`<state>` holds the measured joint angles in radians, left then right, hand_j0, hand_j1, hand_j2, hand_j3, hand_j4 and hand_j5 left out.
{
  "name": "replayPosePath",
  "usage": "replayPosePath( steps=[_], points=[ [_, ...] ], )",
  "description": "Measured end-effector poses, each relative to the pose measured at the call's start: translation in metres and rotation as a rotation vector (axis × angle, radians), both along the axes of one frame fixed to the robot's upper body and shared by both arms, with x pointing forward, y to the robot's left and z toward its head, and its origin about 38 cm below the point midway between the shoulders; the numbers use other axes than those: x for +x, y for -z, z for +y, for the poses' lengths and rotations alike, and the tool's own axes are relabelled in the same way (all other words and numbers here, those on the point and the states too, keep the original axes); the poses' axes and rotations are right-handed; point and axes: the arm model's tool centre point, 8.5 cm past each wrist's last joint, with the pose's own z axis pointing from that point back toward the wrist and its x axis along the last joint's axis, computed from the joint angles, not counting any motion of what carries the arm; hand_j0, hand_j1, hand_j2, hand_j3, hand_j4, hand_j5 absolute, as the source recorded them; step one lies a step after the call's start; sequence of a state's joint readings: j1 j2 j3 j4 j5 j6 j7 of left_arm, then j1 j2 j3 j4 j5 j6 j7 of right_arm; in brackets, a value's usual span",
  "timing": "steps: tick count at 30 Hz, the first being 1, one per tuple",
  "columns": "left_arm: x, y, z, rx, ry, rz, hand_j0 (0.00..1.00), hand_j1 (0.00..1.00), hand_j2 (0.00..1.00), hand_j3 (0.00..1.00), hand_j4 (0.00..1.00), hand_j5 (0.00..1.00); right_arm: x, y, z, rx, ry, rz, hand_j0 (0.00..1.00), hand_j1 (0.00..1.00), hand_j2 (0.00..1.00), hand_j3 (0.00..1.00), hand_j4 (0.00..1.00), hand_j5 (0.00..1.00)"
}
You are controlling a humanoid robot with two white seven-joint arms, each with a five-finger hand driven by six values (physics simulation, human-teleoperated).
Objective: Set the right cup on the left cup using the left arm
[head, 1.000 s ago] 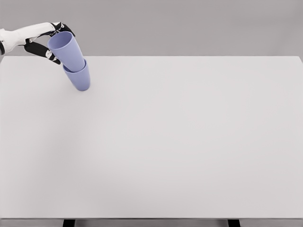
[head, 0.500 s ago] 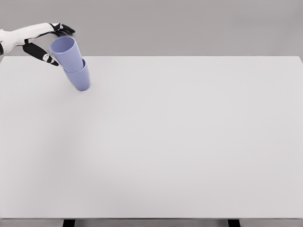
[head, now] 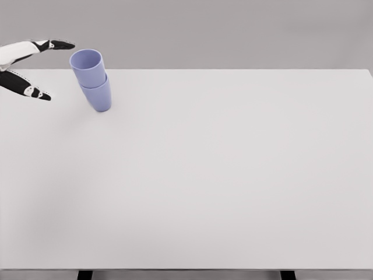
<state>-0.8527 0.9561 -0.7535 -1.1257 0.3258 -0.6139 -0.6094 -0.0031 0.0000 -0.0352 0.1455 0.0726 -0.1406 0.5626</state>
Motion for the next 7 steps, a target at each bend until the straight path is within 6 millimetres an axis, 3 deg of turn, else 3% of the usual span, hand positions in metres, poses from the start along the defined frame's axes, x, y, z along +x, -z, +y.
replayPosePath(
  steps=[4,7],
  points=[
    [-0.045,0.000,-0.038,-0.049,0.178,0.031,1.00,1.00,1.00,1.00,1.00,1.00,0.000,0.000,0.000,0.000,0.000,0.000,1.00,1.00,1.00,1.00,1.00,1.00],
    [-0.061,-0.012,-0.066,-0.065,0.282,0.011,1.00,1.00,1.00,1.00,1.00,1.00,0.000,0.000,0.000,0.000,0.000,0.000,1.00,1.00,1.00,1.00,1.00,1.00]
  ],
)
